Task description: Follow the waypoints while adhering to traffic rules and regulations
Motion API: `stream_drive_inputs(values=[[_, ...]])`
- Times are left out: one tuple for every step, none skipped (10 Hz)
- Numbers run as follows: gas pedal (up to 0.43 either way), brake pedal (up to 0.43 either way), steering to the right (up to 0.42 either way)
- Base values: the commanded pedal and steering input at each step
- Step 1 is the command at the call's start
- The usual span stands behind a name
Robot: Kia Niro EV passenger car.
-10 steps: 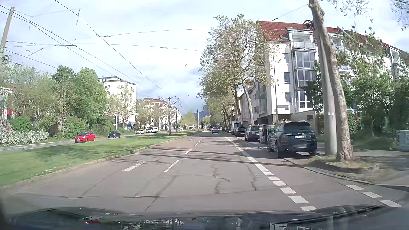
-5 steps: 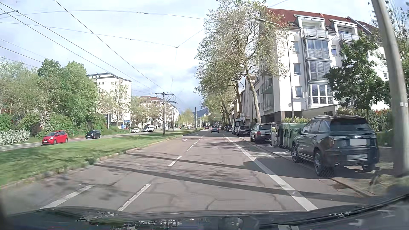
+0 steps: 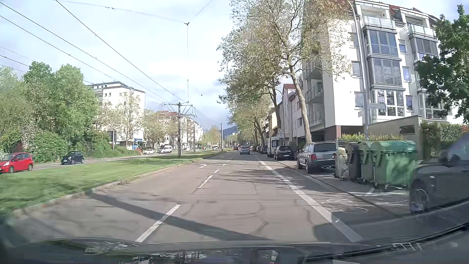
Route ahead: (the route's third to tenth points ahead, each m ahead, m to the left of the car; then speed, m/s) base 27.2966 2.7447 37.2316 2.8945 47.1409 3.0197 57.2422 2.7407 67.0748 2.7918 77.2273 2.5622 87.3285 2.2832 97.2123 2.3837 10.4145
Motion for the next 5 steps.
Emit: stream_drive_inputs(values=[[0.098, 0.000, 0.004], [0.059, 0.000, 0.004], [0.028, 0.000, 0.004], [0.000, 0.000, 0.004], [0.000, 0.000, 0.004]])
